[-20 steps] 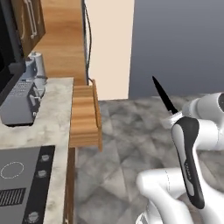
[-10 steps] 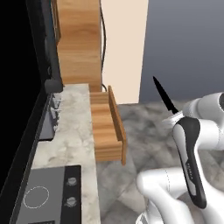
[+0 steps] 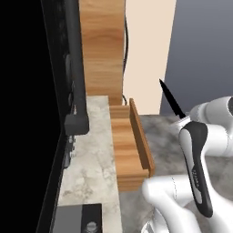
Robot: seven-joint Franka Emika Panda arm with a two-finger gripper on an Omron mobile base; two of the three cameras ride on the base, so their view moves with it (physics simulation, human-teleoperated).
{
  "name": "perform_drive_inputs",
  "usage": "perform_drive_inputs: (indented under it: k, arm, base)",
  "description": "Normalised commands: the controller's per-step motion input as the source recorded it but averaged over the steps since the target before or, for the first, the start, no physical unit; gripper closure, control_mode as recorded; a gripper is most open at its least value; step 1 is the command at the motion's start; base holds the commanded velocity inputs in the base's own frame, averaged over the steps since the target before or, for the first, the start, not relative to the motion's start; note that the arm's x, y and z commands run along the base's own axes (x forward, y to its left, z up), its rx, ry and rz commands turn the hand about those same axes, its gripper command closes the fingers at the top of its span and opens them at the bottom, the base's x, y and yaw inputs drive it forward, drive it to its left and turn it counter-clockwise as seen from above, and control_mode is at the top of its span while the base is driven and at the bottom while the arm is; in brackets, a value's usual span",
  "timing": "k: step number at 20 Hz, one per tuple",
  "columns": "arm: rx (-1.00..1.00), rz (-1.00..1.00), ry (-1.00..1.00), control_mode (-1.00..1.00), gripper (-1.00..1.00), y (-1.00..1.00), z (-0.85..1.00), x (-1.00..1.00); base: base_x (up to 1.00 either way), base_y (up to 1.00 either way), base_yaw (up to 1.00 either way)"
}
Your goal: Pick up the metallic utensils from the counter and place them in the open drawer. Make sure not to pick up any wooden utensils.
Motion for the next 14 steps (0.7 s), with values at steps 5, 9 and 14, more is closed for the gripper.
perform_drive_inputs:
  k: [5,9,14]
  arm:
    - [0.00,0.00,0.00,1.00,1.00,0.00,0.00,0.00]
    - [0.00,0.00,0.00,1.00,1.00,0.00,0.00,0.00]
    - [0.00,0.00,0.00,1.00,1.00,0.00,0.00,0.00]
  base:
    - [0.38,0.17,0.11]
    - [-0.10,0.21,-0.04]
    - [-0.13,0.67,-0.05]
